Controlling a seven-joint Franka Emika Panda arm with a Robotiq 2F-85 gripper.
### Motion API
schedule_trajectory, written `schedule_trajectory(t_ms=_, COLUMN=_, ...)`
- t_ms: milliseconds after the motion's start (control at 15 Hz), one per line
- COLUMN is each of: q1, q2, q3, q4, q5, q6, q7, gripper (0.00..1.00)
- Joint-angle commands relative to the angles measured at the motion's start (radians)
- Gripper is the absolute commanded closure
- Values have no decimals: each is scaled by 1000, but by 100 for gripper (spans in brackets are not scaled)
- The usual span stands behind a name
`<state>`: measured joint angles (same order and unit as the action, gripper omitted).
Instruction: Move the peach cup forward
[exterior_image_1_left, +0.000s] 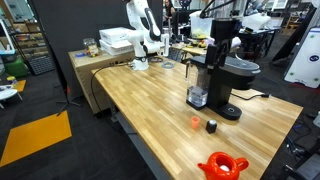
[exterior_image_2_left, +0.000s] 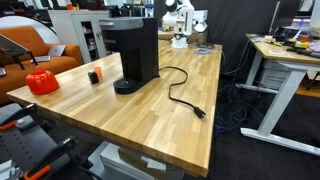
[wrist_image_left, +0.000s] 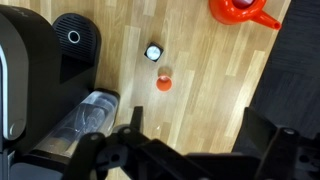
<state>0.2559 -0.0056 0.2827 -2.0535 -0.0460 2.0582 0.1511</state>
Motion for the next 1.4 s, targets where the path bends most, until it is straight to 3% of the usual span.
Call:
schedule_trajectory(t_ms=0, q1=5, q2=1, q3=-4, q4=4, q5=0, q6=-4, q7=1, gripper=0)
schedule_trajectory(t_ms=400, q1=2, q2=46, q3=-9, q4=22, q5=73, q6=22, q7=-6, gripper=0)
schedule_trajectory(t_ms=1000, q1=25, q2=220, q3=-33, q4=116, q5=-62, q6=44, q7=63, gripper=0)
schedule_trajectory(t_ms=1067, q1=16, q2=193, q3=-28, q4=83, q5=-23, q6=67, q7=31, gripper=0)
schedule_trajectory(t_ms=1333, q1=21, q2=221, q3=-30, q4=104, q5=-39, q6=64, q7=44, gripper=0)
